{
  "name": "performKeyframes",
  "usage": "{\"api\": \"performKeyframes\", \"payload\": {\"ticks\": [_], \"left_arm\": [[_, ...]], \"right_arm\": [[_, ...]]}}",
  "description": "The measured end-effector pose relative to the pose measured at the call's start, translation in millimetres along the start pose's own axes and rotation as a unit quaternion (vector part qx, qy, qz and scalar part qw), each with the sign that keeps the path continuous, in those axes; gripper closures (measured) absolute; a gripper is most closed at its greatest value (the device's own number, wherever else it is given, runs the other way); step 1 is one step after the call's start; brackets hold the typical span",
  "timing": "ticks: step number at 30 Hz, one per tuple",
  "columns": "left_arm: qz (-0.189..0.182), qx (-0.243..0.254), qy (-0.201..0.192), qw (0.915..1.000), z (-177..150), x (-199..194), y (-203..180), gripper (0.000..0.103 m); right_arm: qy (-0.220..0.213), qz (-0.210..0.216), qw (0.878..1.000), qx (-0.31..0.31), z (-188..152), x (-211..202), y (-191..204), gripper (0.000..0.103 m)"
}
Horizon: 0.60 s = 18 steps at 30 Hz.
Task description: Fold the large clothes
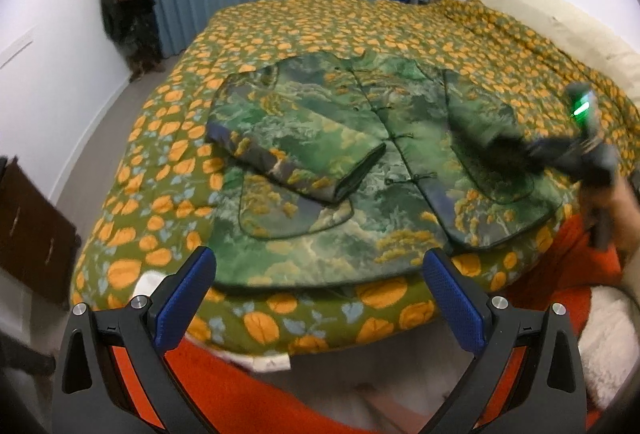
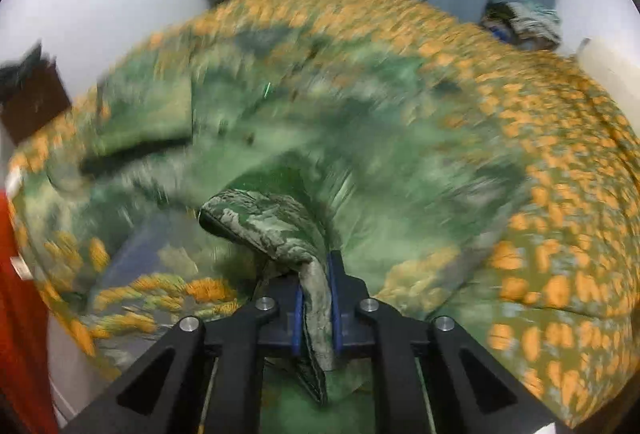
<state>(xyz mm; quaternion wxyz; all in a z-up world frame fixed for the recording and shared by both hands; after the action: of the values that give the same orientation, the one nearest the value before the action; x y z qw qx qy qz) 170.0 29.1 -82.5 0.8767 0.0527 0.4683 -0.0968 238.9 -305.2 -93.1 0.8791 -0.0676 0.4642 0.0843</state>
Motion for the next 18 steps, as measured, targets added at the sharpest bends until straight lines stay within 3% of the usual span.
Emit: {"api": "performKeyframes", "payload": {"ticks": [5, 10, 11, 13, 15, 16, 18], "left_arm": [[-0.02, 0.051, -0.002, 0.9985, 33, 25, 1, 0.0], [-0.035, 0.115, 0.008, 0.9927, 68, 66, -3, 0.0], [-0.033, 0.136, 0.008, 0.9902, 73, 75, -6, 0.0], [-0.031, 0.17, 0.014, 0.9849, 80, 89, -11, 0.0], [-0.031, 0.198, 0.025, 0.9794, 84, 104, -16, 0.0], [-0.032, 0.209, 0.035, 0.9768, 85, 113, -19, 0.0], [-0.033, 0.229, 0.054, 0.9715, 86, 134, -26, 0.0]], "right_arm": [[-0.088, -0.055, 0.991, 0.082, 18, -94, -81, 0.092], [-0.1, -0.156, 0.969, 0.166, 27, -121, -189, 0.091], [-0.089, -0.179, 0.963, 0.181, 23, -121, -212, 0.087], [-0.06, -0.258, 0.943, 0.203, 8, -118, -250, 0.048], [-0.05, -0.313, 0.923, 0.22, -8, -122, -267, 0.043], [-0.048, -0.319, 0.918, 0.229, -16, -124, -269, 0.043], [-0.056, -0.291, 0.922, 0.249, -32, -131, -256, 0.043]]}}
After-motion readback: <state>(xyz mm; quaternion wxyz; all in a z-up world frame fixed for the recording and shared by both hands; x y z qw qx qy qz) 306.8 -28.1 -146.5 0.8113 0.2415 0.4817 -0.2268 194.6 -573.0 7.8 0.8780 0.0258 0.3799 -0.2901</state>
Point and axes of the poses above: each gripper's, at about its wrist camera, not at the fingertips, and x roughly the way its jaws point, y to its left, z to its top, the point moved 1 cm from there along x, roughly the way its jaws point, and after that the axes turned 6 degrees about y, right-handed, at the moved point
